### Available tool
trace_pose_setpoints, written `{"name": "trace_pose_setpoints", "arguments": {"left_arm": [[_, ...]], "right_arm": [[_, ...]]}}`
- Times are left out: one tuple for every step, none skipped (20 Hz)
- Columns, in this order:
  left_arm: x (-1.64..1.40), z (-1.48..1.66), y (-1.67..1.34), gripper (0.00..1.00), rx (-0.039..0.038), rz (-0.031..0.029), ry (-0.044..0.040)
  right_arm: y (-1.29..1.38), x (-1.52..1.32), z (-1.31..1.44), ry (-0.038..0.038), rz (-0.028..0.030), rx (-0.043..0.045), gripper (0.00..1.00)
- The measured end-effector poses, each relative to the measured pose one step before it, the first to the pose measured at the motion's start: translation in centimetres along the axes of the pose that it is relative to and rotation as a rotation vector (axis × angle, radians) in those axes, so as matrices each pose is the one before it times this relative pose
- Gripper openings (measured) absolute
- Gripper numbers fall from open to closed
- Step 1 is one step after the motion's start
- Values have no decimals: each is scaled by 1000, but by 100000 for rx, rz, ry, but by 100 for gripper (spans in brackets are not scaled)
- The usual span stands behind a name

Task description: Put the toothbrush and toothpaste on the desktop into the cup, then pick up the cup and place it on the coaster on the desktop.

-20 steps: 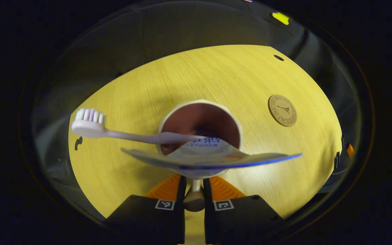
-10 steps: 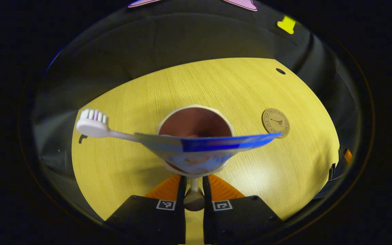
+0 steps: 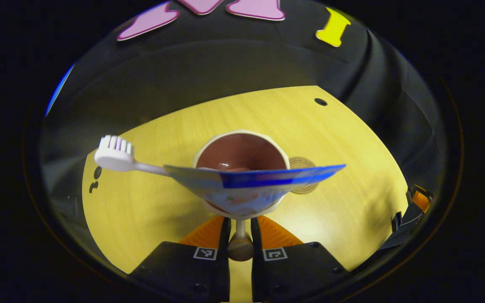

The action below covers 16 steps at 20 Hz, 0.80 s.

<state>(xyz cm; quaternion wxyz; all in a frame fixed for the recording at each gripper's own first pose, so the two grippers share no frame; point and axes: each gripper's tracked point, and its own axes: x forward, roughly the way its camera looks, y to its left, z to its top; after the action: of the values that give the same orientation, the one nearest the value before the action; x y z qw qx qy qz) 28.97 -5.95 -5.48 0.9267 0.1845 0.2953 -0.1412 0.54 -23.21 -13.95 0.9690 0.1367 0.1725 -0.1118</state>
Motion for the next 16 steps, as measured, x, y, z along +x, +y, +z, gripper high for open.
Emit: {"name": "trace_pose_setpoints", "arguments": {"left_arm": [[424,605,-1119,25,3395,-1632,-1255],[533,526,-1255,25,3952,-2137,-301],[596,304,-1021,25,3082,-1557,284],[415,205,-870,25,2780,-1327,1076],[727,242,-979,29,2070,-1474,922],[641,328,-861,25,1421,-1447,742],[663,173,-594,29,1334,-996,889],[573,242,-399,25,1278,-210,1068],[486,258,-229,25,1225,67,1155],[413,217,-295,20,1190,31,1078],[476,64,-329,25,946,73,1044],[465,3,-329,25,681,-55,837],[461,78,-216,25,144,-247,754],[403,27,-62,29,-166,-180,859],[355,109,236,25,-241,-58,796],[424,9,102,20,-232,76,791]], "right_arm": [[-49,26,39,143,343,295,98],[14,60,-79,332,316,127,98],[-70,30,-158,492,263,-94,98],[-16,-61,-130,394,188,-307,98],[-28,-50,-135,451,153,-453,98],[-106,44,-171,382,-4,-377,98],[-110,50,-144,482,-22,116,98],[-95,-9,-158,576,97,470,98],[-117,-15,-93,504,-39,394,98],[-154,-46,-85,305,-168,133,98],[-143,57,-64,146,-114,-26,98],[-110,19,-105,204,-172,-10,98],[-148,49,-141,395,-103,222,98],[-79,20,-74,369,-70,402,98],[-75,67,-14,232,-71,388,98],[-89,64,-22,128,14,224,98]]}}
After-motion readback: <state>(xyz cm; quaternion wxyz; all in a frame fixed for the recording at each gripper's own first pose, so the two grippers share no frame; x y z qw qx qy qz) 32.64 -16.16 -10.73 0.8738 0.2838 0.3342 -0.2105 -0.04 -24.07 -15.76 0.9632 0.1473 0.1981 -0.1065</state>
